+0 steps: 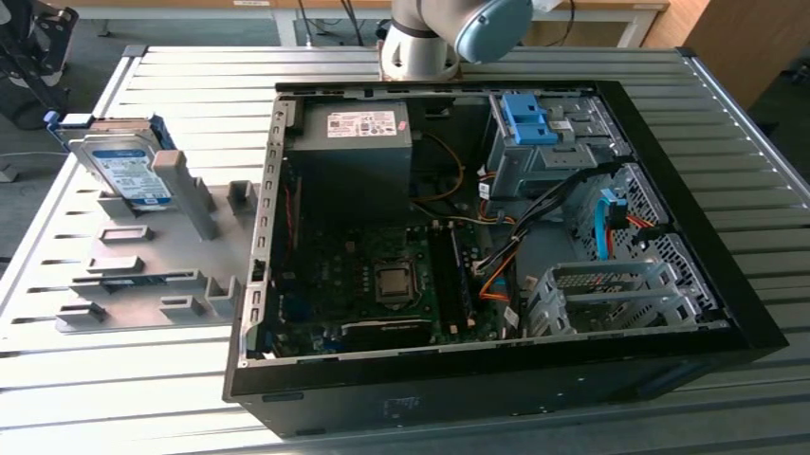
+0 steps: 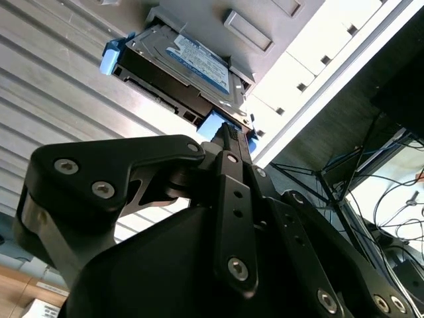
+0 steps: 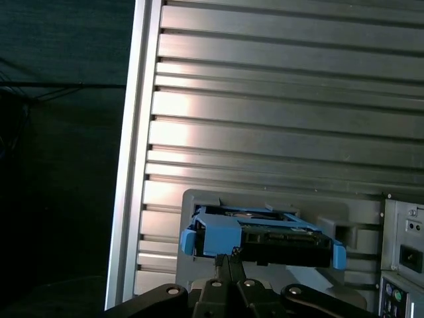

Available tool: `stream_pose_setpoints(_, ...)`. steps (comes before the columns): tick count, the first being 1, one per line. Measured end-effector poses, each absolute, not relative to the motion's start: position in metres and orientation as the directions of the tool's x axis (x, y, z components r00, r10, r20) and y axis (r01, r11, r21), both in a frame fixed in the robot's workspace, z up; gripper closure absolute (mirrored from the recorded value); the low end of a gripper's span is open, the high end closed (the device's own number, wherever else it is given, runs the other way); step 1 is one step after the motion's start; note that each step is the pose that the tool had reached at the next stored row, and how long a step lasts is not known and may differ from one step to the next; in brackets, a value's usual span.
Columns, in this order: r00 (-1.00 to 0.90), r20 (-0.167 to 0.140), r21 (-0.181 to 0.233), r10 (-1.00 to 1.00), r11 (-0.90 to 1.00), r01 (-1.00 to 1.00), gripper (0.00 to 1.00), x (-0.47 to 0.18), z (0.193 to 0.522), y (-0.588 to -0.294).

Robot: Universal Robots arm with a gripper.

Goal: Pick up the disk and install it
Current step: 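Pick up the disk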

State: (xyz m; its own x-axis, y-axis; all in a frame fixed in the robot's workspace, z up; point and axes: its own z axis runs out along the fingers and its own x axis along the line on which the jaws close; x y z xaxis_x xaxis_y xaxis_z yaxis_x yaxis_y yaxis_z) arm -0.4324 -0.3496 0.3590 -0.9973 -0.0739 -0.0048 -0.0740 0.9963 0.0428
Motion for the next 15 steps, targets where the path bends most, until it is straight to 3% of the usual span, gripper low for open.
stream_pose_setpoints(15, -0.99, -0.005, 0.043, -0.144, 0.989, -0.144, 0.89, -0.4324, 0.359, -0.3496)
